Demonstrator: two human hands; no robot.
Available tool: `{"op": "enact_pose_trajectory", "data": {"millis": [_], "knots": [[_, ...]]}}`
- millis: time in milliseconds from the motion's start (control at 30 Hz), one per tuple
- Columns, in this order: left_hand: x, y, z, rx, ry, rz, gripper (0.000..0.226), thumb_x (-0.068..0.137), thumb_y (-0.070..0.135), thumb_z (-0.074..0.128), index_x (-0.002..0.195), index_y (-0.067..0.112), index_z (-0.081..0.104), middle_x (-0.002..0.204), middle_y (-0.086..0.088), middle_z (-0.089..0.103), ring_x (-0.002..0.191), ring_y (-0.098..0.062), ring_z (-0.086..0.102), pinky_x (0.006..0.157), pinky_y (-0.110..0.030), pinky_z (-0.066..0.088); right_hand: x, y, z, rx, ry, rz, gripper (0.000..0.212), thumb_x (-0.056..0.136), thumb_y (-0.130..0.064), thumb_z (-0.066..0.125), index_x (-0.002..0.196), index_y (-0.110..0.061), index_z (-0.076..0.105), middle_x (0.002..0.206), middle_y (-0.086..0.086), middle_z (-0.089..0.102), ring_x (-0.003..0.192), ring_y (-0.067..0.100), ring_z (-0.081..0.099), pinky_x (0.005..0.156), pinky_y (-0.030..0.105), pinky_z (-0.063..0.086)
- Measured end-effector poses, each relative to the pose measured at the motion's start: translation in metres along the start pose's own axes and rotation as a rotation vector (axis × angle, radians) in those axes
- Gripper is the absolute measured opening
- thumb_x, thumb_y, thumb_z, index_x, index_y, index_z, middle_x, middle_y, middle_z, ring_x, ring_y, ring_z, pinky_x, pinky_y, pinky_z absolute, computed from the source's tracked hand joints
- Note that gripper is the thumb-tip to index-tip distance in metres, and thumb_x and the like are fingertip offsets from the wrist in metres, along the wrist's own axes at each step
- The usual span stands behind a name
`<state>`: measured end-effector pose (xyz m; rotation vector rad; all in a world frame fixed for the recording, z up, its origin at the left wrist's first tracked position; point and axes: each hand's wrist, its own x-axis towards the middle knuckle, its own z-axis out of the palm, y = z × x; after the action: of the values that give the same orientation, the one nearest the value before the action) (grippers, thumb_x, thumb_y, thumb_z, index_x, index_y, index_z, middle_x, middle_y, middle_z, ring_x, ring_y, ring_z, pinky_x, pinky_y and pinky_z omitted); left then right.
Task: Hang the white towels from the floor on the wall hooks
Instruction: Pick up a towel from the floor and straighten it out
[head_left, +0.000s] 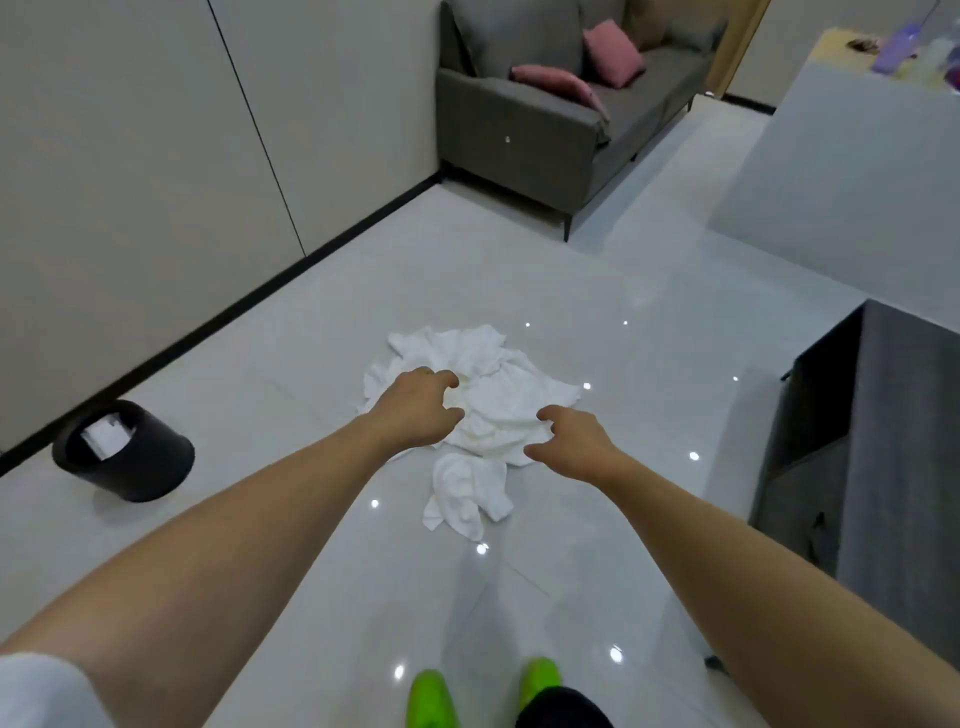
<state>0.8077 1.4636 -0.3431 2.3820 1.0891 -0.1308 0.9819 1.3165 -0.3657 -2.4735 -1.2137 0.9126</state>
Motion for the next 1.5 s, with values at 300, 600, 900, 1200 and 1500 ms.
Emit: {"op": "enact_pose_trajectory", "data": {"millis": [300, 600, 900, 1200, 1500], "knots": [[0.118, -0.034, 0.079, -0.051, -0.113, -0.191, 0.048, 0.092, 0.04, 0.055, 0.135, 0.019, 0.049, 0.133, -0.008, 0.051, 0.121, -0.026, 0.047, 0.095, -0.036, 0.042, 0.149, 0.061, 0.045, 0.103, -0.193, 0.12, 0.063, 0.082, -0.036, 0.07, 0.137, -0.011, 0.05, 0.132, 0.008, 0.059, 0.124, 0.022, 0.052, 0.094, 0.025, 0.039], [0.244, -0.046, 0.157, -0.057, -0.332, -0.363, 0.045, 0.092, 0.036, 0.058, 0.133, 0.017, 0.053, 0.129, -0.011, 0.054, 0.117, -0.026, 0.051, 0.088, -0.027, 0.036, 0.276, 0.136, 0.098, 0.266, -0.399, 0.336, 0.06, 0.083, -0.035, 0.069, 0.136, -0.012, 0.052, 0.132, 0.007, 0.059, 0.124, 0.024, 0.052, 0.095, 0.026, 0.038], [0.312, -0.114, 0.277, -0.091, -0.489, -0.394, 0.04, 0.091, 0.036, 0.057, 0.128, 0.02, 0.057, 0.123, -0.009, 0.057, 0.116, -0.025, 0.051, 0.093, -0.028, 0.033, 0.369, 0.186, 0.208, 0.297, -0.458, 0.45, 0.046, 0.082, -0.03, 0.068, 0.125, -0.014, 0.061, 0.126, 0.007, 0.063, 0.116, 0.023, 0.056, 0.088, 0.025, 0.04], [0.374, -0.257, 0.456, -0.094, -0.589, -0.399, 0.037, 0.092, 0.034, 0.056, 0.126, 0.02, 0.058, 0.121, -0.007, 0.058, 0.113, -0.024, 0.051, 0.088, -0.025, 0.033, 0.452, 0.238, 0.424, 0.32, -0.486, 0.594, 0.033, 0.079, -0.023, 0.068, 0.109, -0.007, 0.067, 0.109, 0.014, 0.068, 0.103, 0.03, 0.063, 0.085, 0.03, 0.049], [0.408, -0.352, 0.582, -0.078, -0.68, -0.368, 0.039, 0.093, 0.033, 0.054, 0.129, 0.018, 0.056, 0.122, -0.009, 0.057, 0.115, -0.024, 0.051, 0.088, -0.024, 0.031, 0.499, 0.261, 0.585, 0.17, -0.348, 0.651, 0.037, 0.08, -0.024, 0.069, 0.109, -0.005, 0.058, 0.112, 0.018, 0.061, 0.106, 0.036, 0.058, 0.085, 0.037, 0.046]]}}
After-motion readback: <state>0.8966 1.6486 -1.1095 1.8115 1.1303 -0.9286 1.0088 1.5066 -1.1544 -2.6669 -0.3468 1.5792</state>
